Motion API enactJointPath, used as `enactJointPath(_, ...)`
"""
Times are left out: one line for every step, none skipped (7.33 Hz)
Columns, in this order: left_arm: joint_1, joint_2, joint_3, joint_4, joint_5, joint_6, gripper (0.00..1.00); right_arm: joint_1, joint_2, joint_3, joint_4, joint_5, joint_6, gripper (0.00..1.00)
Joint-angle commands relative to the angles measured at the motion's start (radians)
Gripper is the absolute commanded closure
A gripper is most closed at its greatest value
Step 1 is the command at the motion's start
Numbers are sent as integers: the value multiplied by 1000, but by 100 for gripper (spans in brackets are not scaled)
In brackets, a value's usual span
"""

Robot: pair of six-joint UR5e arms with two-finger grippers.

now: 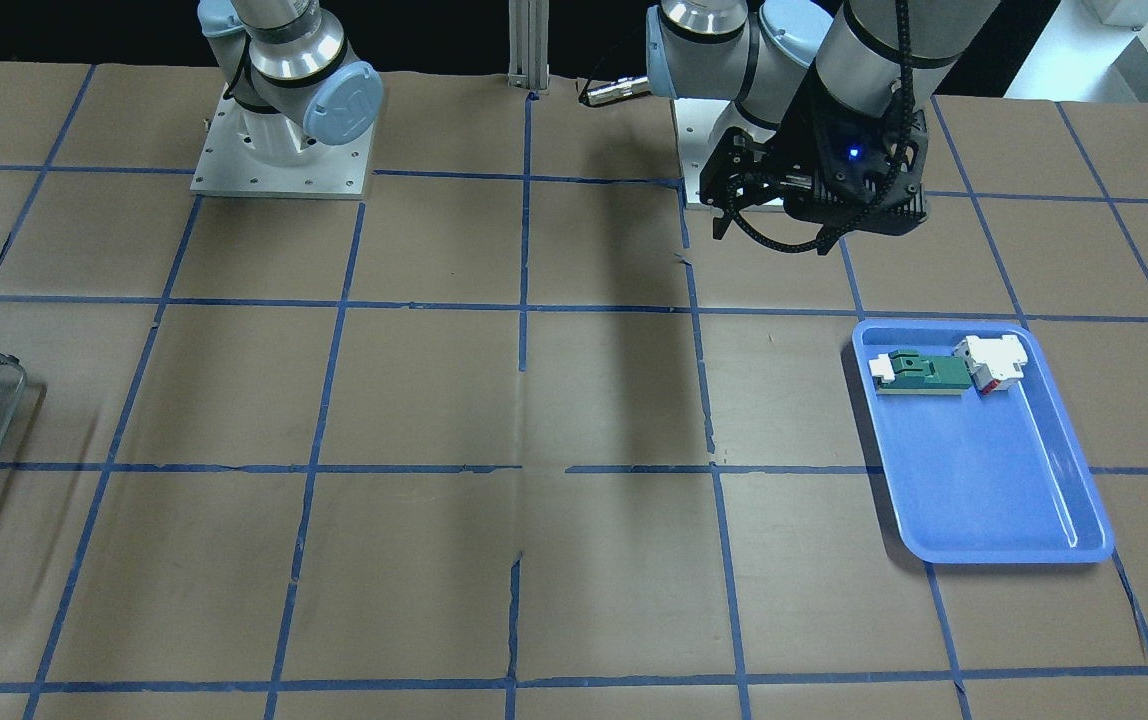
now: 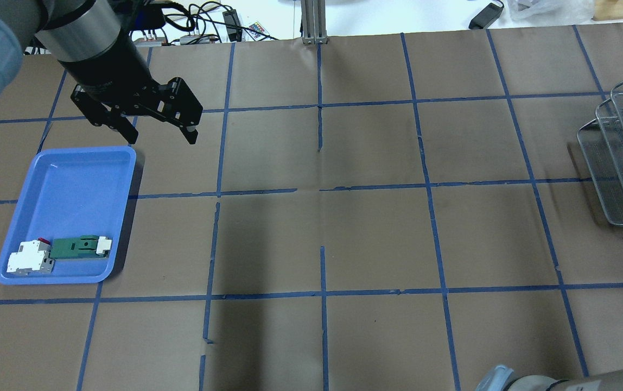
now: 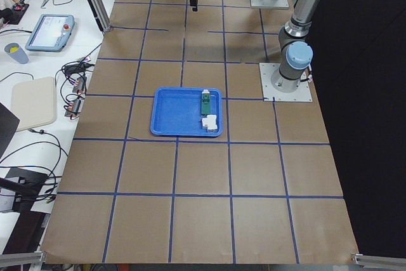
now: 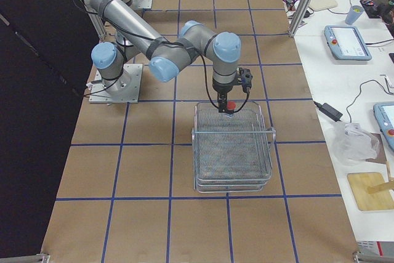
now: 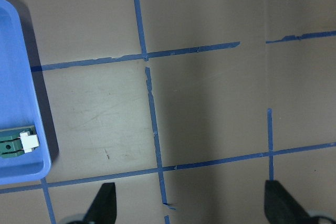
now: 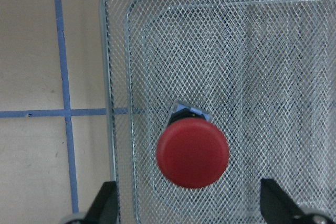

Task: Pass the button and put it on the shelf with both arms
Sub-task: 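Open the right gripper to drop the button in the basket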

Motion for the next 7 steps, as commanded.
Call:
enactJointPath(0,0,0,0,0,0,0,89,-103,0,130,-1,113,0)
enactJointPath(0,0,0,0,0,0,0,204,-141,0,145,-2,260,0)
enactJointPath(2,0,0,0,-1,0,0,336,-160,1,169,-25,440,0)
enactJointPath(2,-2,0,0,-1,0,0,474,-175,3,200,-72,591,0)
enactJointPath(2,-2,0,0,-1,0,0,598,-177,3,211,-79,693,0)
enactJointPath(2,-2,0,0,-1,-1,0,680,-184,1,234,-76,768,0)
enactJointPath(3,-2,0,0,2,0,0,728,-210,0,287,-76,796,0)
